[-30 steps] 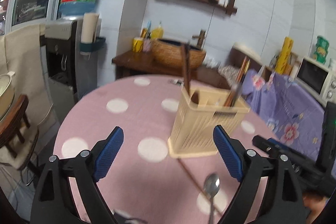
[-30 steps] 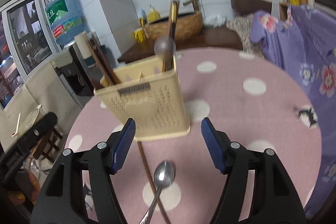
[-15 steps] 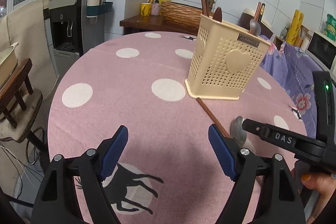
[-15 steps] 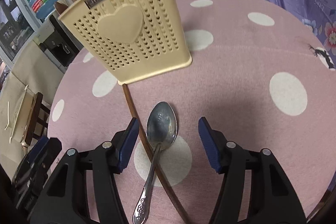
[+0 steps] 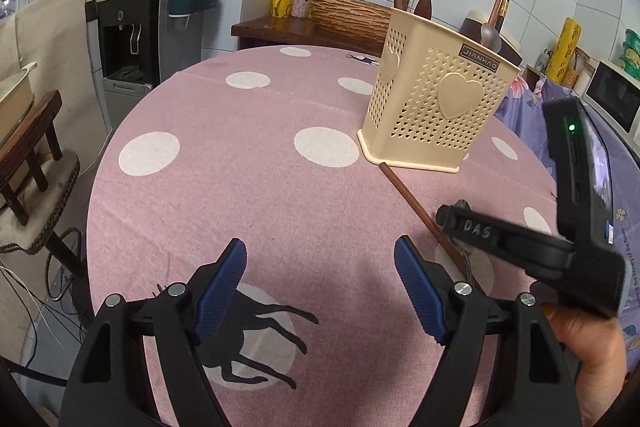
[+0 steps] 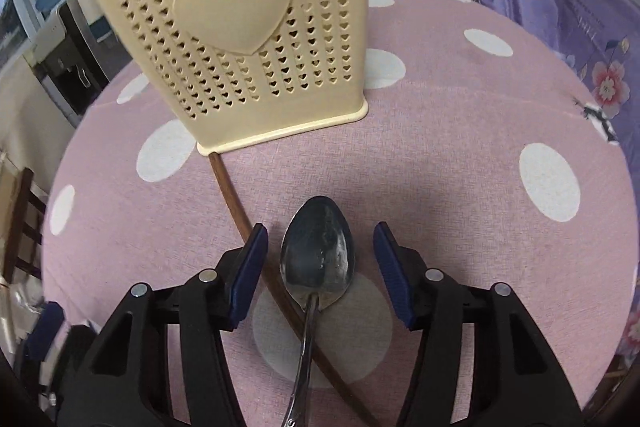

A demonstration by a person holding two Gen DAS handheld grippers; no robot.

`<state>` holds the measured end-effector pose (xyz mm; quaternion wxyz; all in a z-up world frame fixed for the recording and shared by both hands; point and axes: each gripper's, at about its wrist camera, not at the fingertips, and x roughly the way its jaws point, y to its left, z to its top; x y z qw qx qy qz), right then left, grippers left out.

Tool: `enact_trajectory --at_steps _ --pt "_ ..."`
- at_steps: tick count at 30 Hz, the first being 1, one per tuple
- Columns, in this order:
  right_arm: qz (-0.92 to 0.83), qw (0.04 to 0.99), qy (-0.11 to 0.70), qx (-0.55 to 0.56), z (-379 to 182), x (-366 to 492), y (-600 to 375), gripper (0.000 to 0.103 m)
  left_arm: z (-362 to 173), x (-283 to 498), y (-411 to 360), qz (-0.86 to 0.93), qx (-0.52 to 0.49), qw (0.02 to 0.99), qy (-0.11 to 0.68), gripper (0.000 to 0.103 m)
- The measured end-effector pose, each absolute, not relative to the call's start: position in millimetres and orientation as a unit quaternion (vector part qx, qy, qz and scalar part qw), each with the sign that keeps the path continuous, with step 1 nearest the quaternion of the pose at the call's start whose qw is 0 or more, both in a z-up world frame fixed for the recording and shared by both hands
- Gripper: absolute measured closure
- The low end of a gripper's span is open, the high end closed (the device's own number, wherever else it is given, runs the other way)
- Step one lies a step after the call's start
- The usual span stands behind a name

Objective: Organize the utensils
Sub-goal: 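Close the right tool on the metal spoon beside the basket, then close the left tool on the brown chopstick while the right tool lifts the metal spoon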

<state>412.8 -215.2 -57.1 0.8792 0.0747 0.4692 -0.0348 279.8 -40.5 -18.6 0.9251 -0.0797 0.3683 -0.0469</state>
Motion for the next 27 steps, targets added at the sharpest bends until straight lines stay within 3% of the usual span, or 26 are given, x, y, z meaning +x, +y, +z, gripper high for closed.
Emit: enact_trajectory --at_steps 7,15,27 --pt "-0.024 0.883 0.469 0.025 -57 402 -210 0.064 -19 284 -42 -0.050 -0.077 0.924 0.372 0.028" --pt "0.029 0.870 0.480 0.108 -53 401 -243 0.064 -19 305 -53 -0.071 -0.076 0.912 0.396 0.032" --pt "0.020 0.885 0.449 0.122 -40 383 -279 0.064 -27 371 -111 -0.079 -0.046 0.881 0.464 0.041"
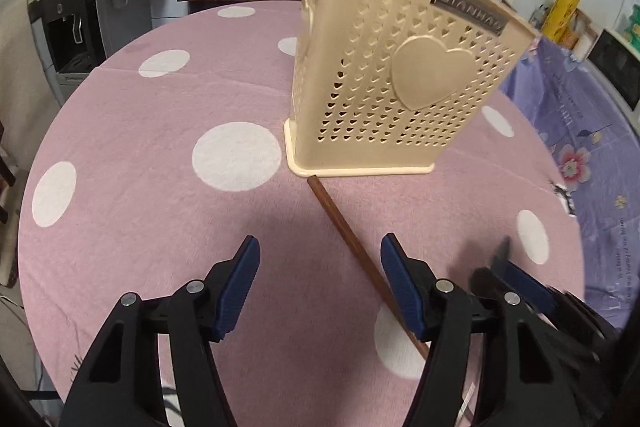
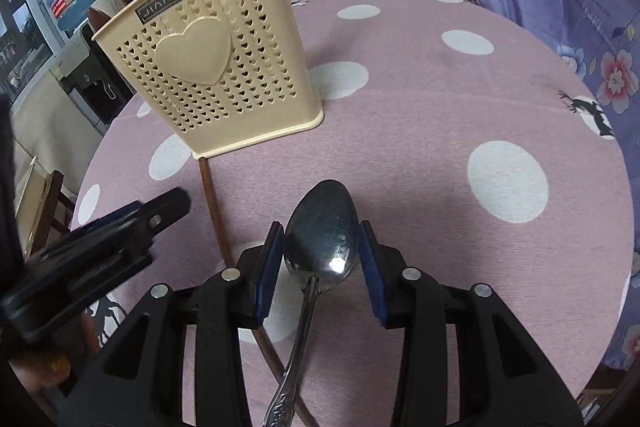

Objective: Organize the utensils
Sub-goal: 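Close the left tool on the brown chopstick while the right tool lifts the metal spoon, then lift the chopstick and spoon up over the cream basket with both tools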

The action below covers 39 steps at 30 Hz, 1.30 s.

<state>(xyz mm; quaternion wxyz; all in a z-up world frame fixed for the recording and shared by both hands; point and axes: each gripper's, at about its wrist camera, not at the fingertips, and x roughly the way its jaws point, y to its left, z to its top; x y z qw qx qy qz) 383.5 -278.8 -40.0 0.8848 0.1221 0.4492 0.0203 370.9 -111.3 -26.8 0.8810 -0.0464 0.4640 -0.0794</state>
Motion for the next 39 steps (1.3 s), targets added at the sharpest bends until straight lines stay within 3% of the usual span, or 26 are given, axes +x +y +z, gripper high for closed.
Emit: enact_trajectory --at_steps 5,10,12,16,27,39 --pt "0.018 0.891 0.441 0.110 -36 375 -283 0.064 -37 383 -121 -0.065 -0.043 0.870 0.487 0.042" --pt "0.021 0.891 0.439 0.114 -34 372 -288 0.064 -43 384 -133 -0.052 -0.011 0.871 0.488 0.049" --pt "0.021 0.891 0.439 0.114 -34 372 -289 0.064 -43 385 -137 -0.048 0.002 0.873 0.486 0.058" --pt "0.022 0.890 0.440 0.116 -34 371 -291 0.064 -44 389 -142 -0.038 0.038 0.875 0.482 0.087" --pt "0.034 0.897 0.423 0.124 -25 371 -295 0.064 -38 396 -125 -0.048 0.006 0.878 0.476 0.093" --pt "0.052 0.914 0.380 0.134 5 366 -299 0.064 23 365 -114 -0.074 -0.024 0.916 0.394 0.095"
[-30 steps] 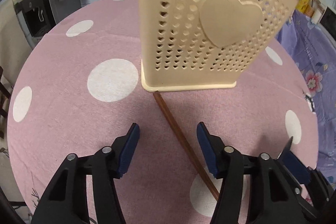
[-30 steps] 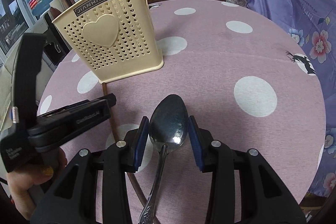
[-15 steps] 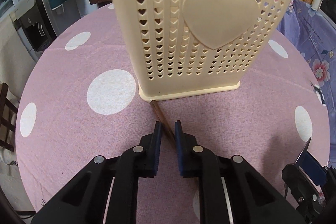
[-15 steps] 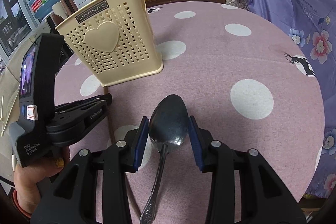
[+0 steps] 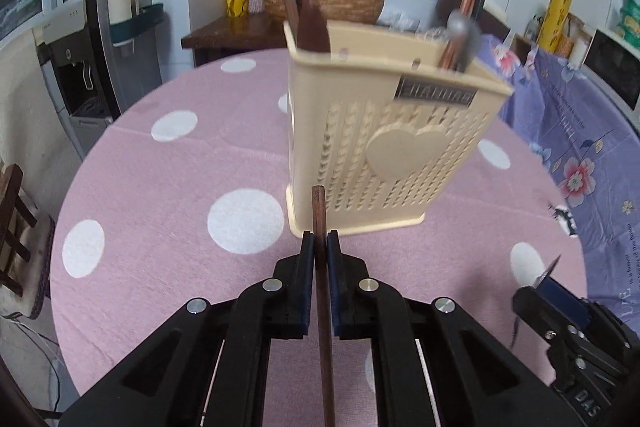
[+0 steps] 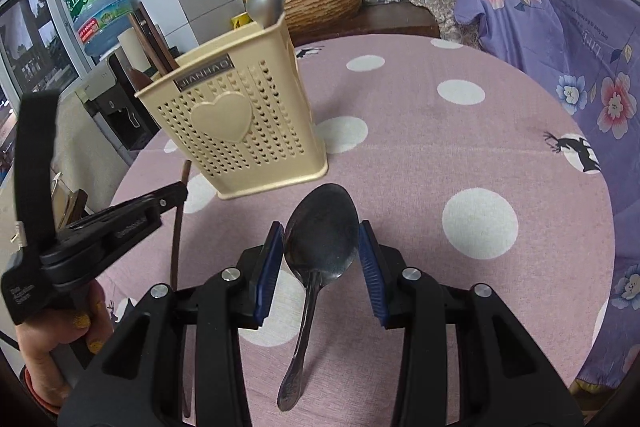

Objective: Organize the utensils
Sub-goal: 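Lift the chopstick and spoon up over the cream basket with both tools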

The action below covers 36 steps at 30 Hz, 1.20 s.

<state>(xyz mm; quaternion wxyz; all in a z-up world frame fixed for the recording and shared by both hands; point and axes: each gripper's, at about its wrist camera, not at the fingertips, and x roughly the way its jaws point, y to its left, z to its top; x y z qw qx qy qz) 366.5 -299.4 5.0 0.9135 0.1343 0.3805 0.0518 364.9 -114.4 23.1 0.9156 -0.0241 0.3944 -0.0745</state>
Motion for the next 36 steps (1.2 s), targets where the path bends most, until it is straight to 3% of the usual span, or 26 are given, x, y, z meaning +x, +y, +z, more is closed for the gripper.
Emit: enact_trajectory --at_steps 14,36 --pt "0.066 0.932 0.336 0.114 46 356 -291 0.064 92 328 -105 -0.087 -0.025 0.954 0.286 0.095" --pt "0.080 0.947 0.299 0.091 82 358 -289 0.064 126 316 -90 -0.119 -0.046 0.955 0.267 0.096"
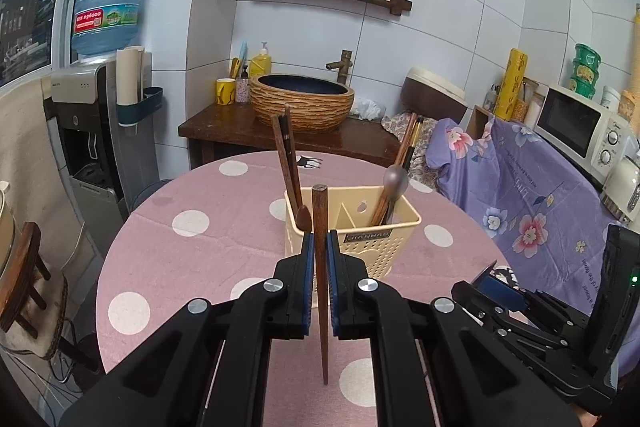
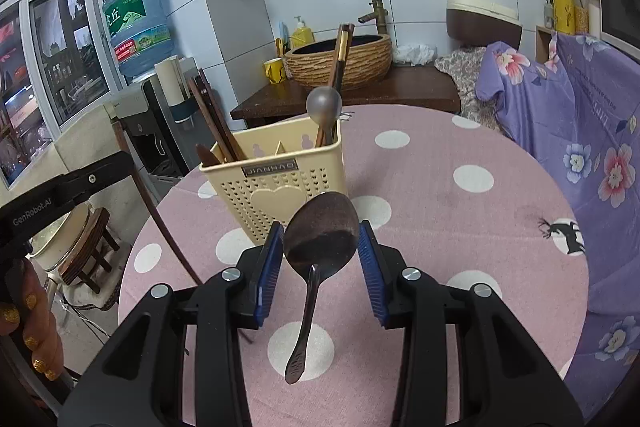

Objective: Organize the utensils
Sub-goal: 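Lift the chopstick and spoon up over the cream basket with both tools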

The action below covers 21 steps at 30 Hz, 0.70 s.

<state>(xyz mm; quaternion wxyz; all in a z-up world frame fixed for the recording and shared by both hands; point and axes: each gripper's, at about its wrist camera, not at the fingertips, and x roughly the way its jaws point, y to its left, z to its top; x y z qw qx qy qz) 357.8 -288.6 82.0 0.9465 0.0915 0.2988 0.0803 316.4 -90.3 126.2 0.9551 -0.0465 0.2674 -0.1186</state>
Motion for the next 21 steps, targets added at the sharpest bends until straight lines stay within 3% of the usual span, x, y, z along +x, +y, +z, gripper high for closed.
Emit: enact_trajectory --at_steps 7,15,21 --pt "0.077 0.961 0.256 0.070 123 370 -286 0.064 172 320 -88 -0.144 -0.063 0.956 0.249 0.096" --pt "0.048 0.981 0.176 0.062 200 411 -284 0.064 260 336 -93 -0.123 -0.066 0.976 0.164 0.096" --pt "0.015 0.985 0.163 0.050 206 457 -273 0.064 262 377 -102 -0.095 -0.065 0.981 0.157 0.096"
